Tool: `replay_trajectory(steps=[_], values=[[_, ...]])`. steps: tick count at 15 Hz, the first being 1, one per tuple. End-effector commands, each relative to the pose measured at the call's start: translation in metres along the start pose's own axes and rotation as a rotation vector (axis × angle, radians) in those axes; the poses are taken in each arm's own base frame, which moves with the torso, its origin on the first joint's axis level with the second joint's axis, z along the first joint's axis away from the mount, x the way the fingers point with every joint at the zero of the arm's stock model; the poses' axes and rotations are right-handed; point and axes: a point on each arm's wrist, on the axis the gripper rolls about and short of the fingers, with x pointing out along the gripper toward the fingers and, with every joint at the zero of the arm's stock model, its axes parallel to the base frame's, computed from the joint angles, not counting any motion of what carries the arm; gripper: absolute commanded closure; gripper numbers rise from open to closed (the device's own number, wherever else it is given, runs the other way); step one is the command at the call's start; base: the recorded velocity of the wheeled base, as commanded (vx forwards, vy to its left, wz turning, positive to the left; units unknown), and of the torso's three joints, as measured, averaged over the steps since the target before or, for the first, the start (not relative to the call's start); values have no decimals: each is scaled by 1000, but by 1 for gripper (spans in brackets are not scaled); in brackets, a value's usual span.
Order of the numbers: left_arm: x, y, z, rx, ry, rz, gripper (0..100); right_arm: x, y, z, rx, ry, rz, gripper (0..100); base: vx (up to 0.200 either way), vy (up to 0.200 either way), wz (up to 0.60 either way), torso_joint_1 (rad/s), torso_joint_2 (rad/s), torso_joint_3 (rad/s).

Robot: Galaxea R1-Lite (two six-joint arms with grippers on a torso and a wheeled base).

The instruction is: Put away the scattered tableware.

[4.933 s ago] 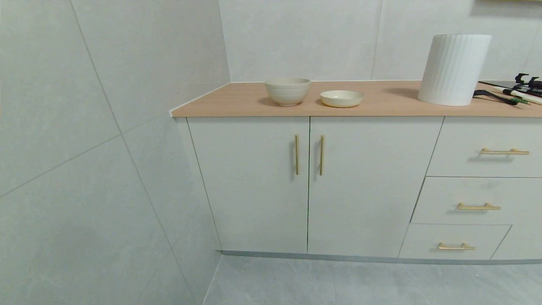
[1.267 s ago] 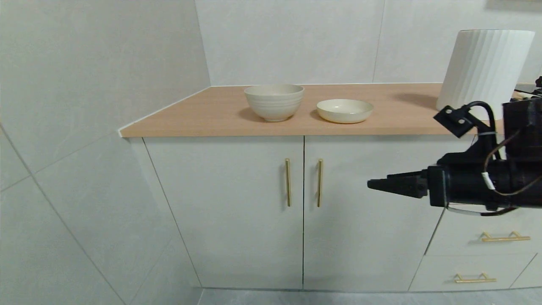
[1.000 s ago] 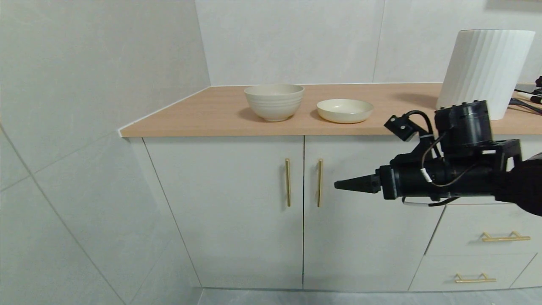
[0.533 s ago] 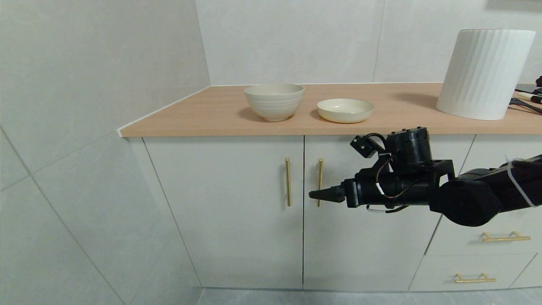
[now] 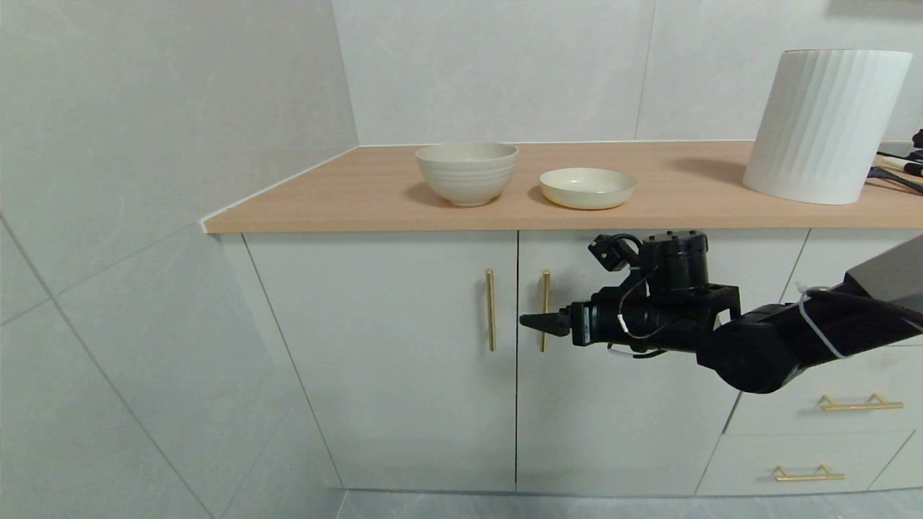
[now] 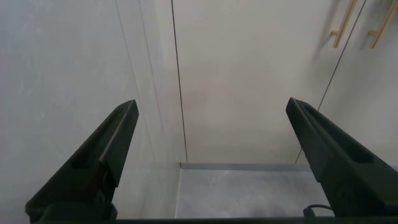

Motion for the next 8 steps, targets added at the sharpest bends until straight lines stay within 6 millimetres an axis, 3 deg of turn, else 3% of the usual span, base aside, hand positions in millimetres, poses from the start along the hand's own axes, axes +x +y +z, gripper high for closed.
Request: replay_trajectory(steps=[1,8], values=[[0,0,0,0,0,0,0,7,-4,-7,20,2,0,0,0,0,0,0,0,0],[0,0,0,0,0,0,0,17,-2,-7,66,-34,23,0,0,0,0,0,0,0]])
